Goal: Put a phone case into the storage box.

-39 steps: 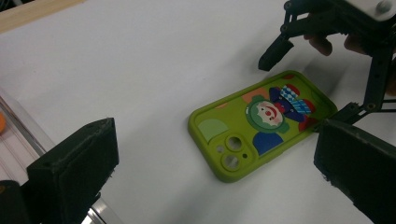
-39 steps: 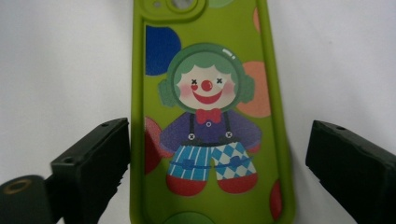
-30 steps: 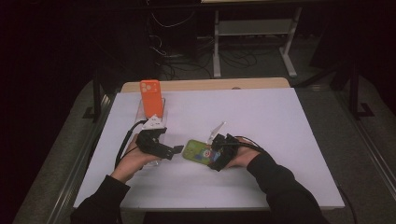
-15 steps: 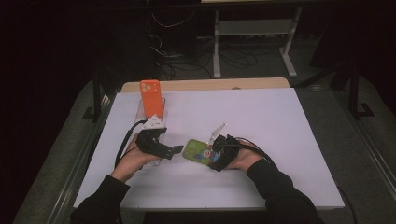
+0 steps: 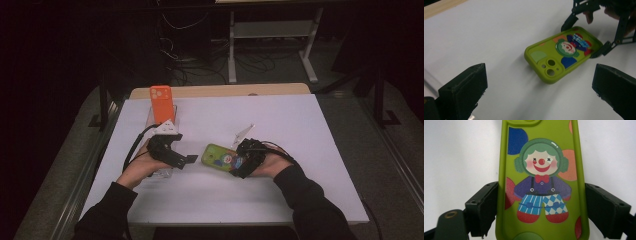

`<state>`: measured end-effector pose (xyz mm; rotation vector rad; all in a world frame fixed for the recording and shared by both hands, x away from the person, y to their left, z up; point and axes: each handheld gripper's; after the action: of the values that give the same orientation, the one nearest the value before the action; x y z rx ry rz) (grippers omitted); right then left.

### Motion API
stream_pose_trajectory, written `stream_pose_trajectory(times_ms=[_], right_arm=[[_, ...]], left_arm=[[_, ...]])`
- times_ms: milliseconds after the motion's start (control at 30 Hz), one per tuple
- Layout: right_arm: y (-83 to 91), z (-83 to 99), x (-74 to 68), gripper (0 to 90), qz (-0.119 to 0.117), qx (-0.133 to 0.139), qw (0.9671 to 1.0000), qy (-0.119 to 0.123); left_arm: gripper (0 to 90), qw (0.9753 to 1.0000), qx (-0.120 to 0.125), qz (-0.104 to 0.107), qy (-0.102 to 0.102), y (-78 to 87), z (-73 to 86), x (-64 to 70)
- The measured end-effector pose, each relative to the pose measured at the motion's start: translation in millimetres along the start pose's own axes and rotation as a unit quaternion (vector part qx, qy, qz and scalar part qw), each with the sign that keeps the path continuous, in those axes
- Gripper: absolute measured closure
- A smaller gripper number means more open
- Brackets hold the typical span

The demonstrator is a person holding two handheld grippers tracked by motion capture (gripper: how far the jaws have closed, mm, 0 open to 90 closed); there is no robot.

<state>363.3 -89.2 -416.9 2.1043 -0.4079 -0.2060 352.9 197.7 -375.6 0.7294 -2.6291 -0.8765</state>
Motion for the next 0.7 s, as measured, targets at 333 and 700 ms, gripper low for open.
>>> stream_pose_trajectory(times_ms=[333, 700], right_arm=[[40.5, 2.2, 12.0, 15.4, -0.008, -0.001, 0.9993, 0.037], [61.1, -1.7, 9.6, 15.4, -0.047, 0.003, 0.9956, 0.081]], left_arm=[[0.0, 0.9953, -0.009, 0.057, -0.077, -11.4, -17.1, 6.9], [0.0, 0.9825, -0.029, 0.115, -0.144, -20.9, -47.1, 22.1]])
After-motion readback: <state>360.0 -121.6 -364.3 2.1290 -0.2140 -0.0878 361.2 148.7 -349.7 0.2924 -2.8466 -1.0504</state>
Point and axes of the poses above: each handheld gripper's, and its own axes: y roughly backward along the jaws, z roughly out of its underside, x roughly to its right, and after that the axes turned 1 degree about y, right-handed
